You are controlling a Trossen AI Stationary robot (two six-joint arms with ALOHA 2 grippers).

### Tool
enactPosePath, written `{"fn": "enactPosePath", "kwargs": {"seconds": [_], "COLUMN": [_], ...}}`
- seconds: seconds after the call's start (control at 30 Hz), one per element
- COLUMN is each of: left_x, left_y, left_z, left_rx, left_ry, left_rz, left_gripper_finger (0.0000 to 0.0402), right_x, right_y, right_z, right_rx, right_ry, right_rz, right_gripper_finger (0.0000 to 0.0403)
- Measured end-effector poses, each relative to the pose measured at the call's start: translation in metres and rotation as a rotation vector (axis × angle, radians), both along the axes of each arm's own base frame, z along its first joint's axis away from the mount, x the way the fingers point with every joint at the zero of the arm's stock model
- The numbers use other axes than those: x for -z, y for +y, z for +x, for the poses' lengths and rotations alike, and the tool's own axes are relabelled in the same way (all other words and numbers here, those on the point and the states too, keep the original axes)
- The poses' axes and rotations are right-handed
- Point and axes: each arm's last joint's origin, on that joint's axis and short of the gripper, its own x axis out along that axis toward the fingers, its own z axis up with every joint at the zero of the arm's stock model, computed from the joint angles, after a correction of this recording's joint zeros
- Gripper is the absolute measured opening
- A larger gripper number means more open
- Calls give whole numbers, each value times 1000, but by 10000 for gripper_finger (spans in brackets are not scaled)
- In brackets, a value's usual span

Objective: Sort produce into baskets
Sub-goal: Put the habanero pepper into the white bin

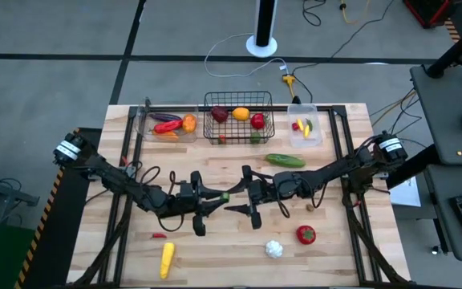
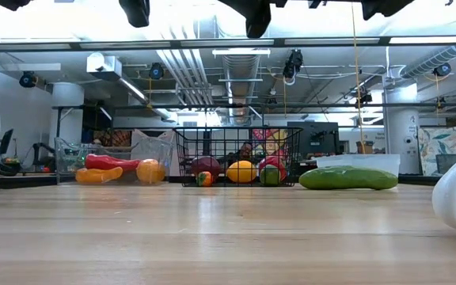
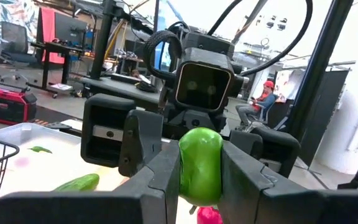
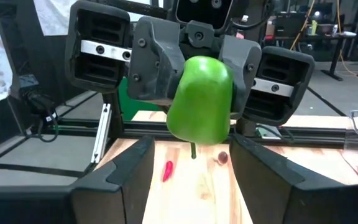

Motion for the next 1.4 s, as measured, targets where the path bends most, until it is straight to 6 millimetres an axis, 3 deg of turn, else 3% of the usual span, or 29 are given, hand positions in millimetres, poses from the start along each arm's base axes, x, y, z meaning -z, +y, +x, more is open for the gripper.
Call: {"fn": "enactPosePath", "kwargs": {"seconds": [0.43,0.73,1.4], "left_x": [1,1,7], "left_y": [1,1,2], "left_z": [1,1,2], "left_rx": [-5,-8,-53], "left_ry": [7,4,71], "left_rz": [6,4,33], "left_gripper_finger": [76,82,181], "right_x": [0,1,2], "right_y": [-5,-5,-6], "right_z": [1,1,1], "right_rx": [15,8,13], "right_ry": [-3,-4,13], "right_rz": [-23,-57,-70], "right_gripper_finger": [129,17,9]}}
